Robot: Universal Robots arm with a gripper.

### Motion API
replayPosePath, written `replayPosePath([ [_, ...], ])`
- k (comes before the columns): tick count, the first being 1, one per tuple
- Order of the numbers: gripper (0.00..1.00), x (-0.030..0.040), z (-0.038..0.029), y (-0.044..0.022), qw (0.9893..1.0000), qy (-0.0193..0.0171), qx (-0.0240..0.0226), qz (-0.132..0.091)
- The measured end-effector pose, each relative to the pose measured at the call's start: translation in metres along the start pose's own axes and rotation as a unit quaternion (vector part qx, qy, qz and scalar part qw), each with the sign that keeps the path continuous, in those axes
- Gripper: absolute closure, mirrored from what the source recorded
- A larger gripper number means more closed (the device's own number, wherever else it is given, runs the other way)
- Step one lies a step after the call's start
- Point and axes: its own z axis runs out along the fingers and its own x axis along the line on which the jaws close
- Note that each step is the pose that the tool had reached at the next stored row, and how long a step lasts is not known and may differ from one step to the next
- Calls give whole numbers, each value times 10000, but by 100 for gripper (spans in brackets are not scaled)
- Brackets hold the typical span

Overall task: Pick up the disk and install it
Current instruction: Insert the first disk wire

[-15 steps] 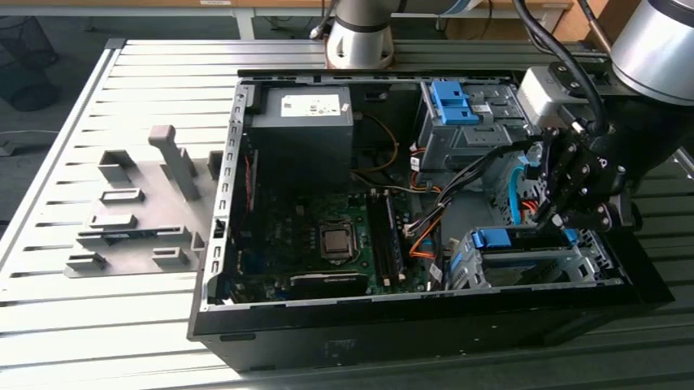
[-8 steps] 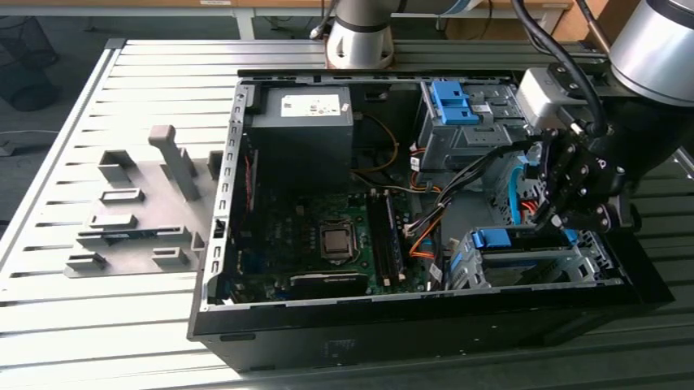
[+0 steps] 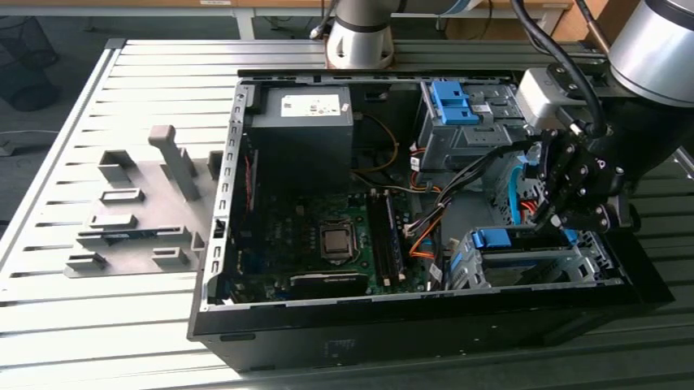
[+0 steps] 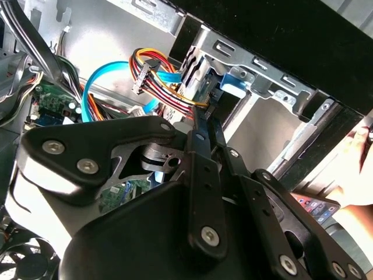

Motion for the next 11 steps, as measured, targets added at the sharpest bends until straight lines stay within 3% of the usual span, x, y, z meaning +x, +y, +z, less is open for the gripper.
replayPosePath([
  [4, 84, -1, 2, -2, 10000, -19, -1, 0],
  [11, 84, 0, 19, -2, 10000, -18, -1, 0],
])
